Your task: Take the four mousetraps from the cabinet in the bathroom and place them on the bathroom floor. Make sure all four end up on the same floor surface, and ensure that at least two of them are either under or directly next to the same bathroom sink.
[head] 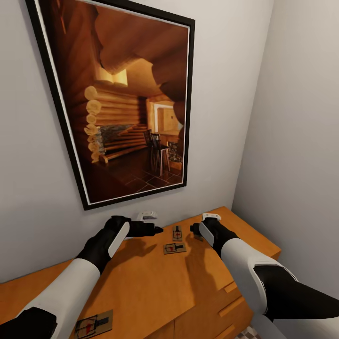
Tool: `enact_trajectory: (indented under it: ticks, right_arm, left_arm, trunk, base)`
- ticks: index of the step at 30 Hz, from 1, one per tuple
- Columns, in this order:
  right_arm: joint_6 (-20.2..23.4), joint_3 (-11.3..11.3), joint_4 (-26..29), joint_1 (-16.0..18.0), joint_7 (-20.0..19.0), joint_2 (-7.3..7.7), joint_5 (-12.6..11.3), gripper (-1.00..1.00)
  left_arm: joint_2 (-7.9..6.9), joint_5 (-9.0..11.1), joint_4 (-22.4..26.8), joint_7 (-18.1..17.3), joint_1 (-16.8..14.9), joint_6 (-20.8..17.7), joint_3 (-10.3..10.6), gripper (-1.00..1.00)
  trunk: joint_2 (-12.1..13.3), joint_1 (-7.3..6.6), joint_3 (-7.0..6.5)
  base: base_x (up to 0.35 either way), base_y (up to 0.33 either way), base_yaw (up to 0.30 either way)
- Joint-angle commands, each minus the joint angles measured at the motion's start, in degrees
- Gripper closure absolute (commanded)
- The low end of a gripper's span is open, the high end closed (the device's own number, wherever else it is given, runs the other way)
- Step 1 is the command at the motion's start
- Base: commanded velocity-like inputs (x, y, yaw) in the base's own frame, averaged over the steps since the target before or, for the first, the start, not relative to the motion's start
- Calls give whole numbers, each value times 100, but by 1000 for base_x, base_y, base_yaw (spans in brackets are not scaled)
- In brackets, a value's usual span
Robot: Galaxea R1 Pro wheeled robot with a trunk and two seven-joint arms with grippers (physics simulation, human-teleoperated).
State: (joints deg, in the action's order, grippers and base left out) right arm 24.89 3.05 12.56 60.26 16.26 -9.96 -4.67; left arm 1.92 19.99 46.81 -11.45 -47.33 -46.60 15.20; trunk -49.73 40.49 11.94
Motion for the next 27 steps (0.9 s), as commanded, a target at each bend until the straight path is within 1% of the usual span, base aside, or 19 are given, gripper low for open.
enact_trajectory:
  ticks: [1,27]
  right_arm:
    - [14,29,10,3,36,-4,-50,-100]
    - [-27,29,-143,3,35,-4,-47,-100]
  left_arm:
    - [0,-21,3,-24,-5,-22,-1,-100]
    - [1,-21,3,-24,-5,-24,0,-100]
  trunk:
    - [-6,1,9]
    - [-6,1,9]
  base:
    - [0,0,0]
    - [0,0,0]
